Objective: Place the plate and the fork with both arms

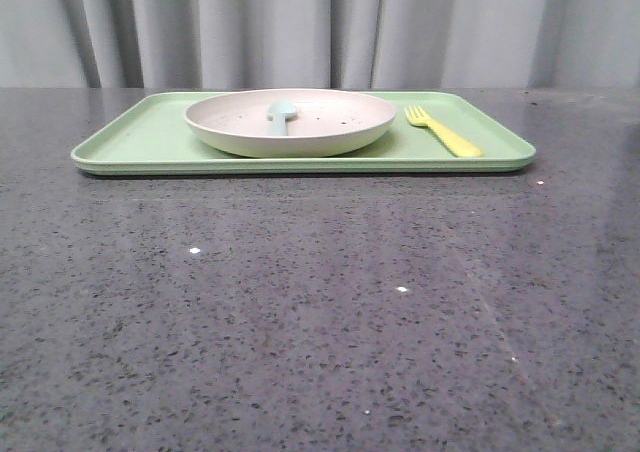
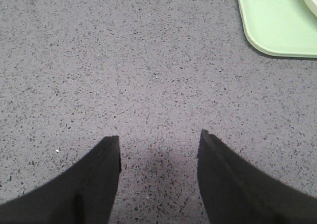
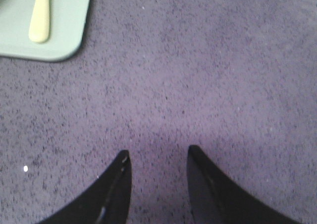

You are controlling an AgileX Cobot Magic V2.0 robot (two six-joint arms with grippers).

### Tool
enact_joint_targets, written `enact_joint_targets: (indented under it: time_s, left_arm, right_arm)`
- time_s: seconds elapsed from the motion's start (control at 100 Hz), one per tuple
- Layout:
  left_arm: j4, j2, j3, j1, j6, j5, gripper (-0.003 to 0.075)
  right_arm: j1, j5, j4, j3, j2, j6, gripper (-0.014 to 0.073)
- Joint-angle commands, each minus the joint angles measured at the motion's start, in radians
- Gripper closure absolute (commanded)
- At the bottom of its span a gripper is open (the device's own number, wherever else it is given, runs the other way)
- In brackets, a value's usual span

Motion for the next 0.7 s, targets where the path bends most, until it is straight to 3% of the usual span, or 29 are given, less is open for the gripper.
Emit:
enact_joint_targets:
  time_s: [0.0,0.29,0.69]
  left_arm:
    - [-0.010,0.000,-0.027,0.001,-0.006,-0.060,0.0374]
    - [-0.014,0.000,-0.027,0.001,-0.006,-0.060,0.0374]
    - [-0.014,0.000,-0.027,0.001,-0.006,-0.060,0.0379]
  right_arm:
    - [-0.006,-0.057,-0.041,0.031,-0.079,0.022,0.0300]
    - [-0.006,-0.061,-0.041,0.166,-0.262,0.030,0.0301]
    - [-0.006,-0.060,-0.040,0.180,-0.281,0.030,0.0321]
